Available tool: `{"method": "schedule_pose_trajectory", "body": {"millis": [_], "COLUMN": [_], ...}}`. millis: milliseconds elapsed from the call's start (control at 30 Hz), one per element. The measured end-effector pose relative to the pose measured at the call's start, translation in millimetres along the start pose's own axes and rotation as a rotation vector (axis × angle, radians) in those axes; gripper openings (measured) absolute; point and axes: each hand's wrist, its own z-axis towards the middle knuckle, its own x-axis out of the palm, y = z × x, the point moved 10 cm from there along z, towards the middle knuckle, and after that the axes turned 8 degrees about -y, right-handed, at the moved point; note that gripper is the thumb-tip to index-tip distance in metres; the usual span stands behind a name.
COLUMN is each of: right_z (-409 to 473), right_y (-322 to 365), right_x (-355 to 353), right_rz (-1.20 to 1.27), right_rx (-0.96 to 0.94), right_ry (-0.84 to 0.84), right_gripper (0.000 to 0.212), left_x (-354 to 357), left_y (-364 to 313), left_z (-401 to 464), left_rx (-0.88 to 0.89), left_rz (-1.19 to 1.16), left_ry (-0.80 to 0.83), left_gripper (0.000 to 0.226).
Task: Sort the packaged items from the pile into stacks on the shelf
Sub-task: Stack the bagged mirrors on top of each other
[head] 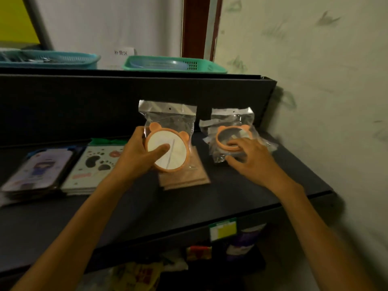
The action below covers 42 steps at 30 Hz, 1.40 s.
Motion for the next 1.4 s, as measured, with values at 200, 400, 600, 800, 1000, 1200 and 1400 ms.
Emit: {"method": "schedule_pose_trajectory", "body": {"millis": [200, 400, 600, 800, 1000, 1200, 1400], "right_z": [11.3, 27.0, 42.0, 50.7, 49.1, 47.3, 45.9], "right_y": [-57.0, -109.0, -140.1, -159.0, -168.3, -173.0, -173.9], "right_x": [-37.2, -55.0, -53.1, -47.3, -41.8, -42.6, -42.6], "right_rz": [0.093, 0.172, 0.208, 0.249, 0.266, 0.265, 0.277], "right_rx": [0.028, 0.075, 0.107, 0.148, 0.168, 0.168, 0.164], "right_ry": [-0.046, -0.098, -0.129, -0.087, -0.073, -0.076, -0.086], "right_gripper": [0.039, 0.036, 0.032, 0.046, 0.052, 0.053, 0.05], "left_x": [56.4, 109.3, 156.8, 181.7, 187.7, 194.2, 199.3], "left_y": [-21.2, -28.2, -36.7, -39.5, -48.3, -57.3, -52.8], "left_z": [1.4, 17.4, 38.8, 50.4, 54.7, 50.3, 47.6], "left_rx": [-0.069, -0.159, -0.193, -0.14, 0.005, 0.14, 0.162], "left_rz": [-0.065, -0.136, -0.198, -0.047, 0.127, 0.397, 0.545], "left_ry": [0.029, 0.116, 0.154, 0.142, 0.083, 0.078, 0.135], "left_gripper": [0.043, 0.05, 0.053, 0.069, 0.088, 0.074, 0.058]}}
